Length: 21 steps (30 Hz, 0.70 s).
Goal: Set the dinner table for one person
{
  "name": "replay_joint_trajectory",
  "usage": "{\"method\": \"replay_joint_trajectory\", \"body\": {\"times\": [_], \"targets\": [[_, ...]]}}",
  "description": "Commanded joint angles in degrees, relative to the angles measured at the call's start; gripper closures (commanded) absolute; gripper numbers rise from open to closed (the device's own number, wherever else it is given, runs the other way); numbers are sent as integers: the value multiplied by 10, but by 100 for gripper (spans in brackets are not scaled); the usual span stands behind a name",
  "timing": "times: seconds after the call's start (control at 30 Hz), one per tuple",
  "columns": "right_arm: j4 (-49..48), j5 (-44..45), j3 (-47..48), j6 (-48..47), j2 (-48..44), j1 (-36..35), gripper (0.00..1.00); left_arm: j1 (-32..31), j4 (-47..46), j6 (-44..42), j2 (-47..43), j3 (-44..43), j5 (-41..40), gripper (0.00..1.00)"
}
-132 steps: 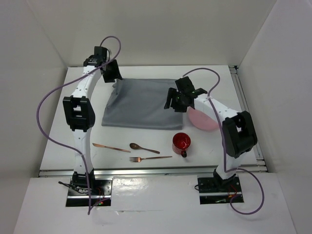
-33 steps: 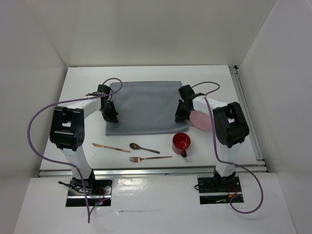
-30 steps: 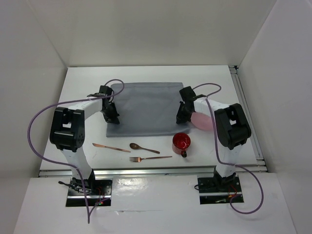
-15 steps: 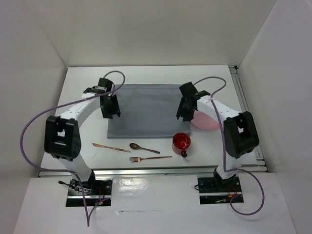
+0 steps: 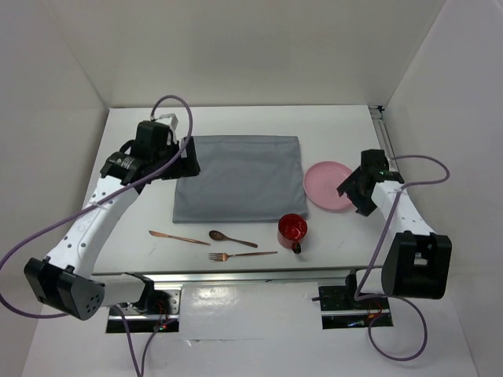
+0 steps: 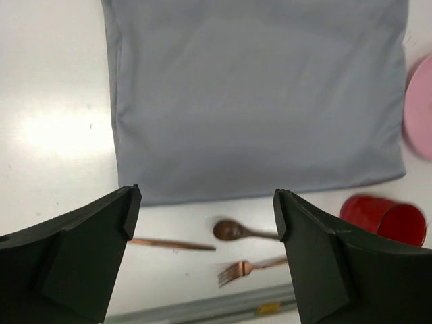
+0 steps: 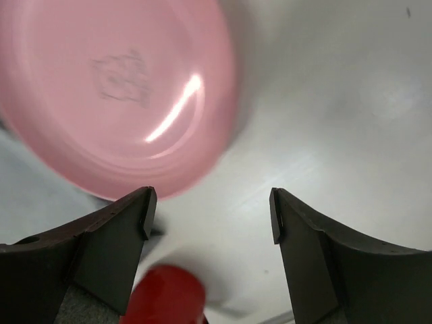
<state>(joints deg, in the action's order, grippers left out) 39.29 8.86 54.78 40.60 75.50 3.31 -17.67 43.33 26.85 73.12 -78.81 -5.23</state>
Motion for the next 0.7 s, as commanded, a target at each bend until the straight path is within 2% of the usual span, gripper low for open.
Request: {"method": "replay_joint_trajectory", "body": {"times": [0.0,0.13,0.27,0.43,0.57,0.67], "targets": [[-13,-37,-40,5,-23,35,20,-12,24,-7,-21,44,23,1],[-76,-70,-78,-12,-8,69,19,-28,7,6,-28,83,17,1],[-123,-99,-68,-18,72,80,19,-28,22,6,-28,76,-2,1],[-189,-124,-86,-18,110,80,26,-28,8,12,-41,76,-7,1],[-194,-112,-86,-18,130,80,39,-28,3,18,-47,76,5,1],[-182,-86,-74,-18,114,80,76,-28,-4,18,-54,84,12,1]]}}
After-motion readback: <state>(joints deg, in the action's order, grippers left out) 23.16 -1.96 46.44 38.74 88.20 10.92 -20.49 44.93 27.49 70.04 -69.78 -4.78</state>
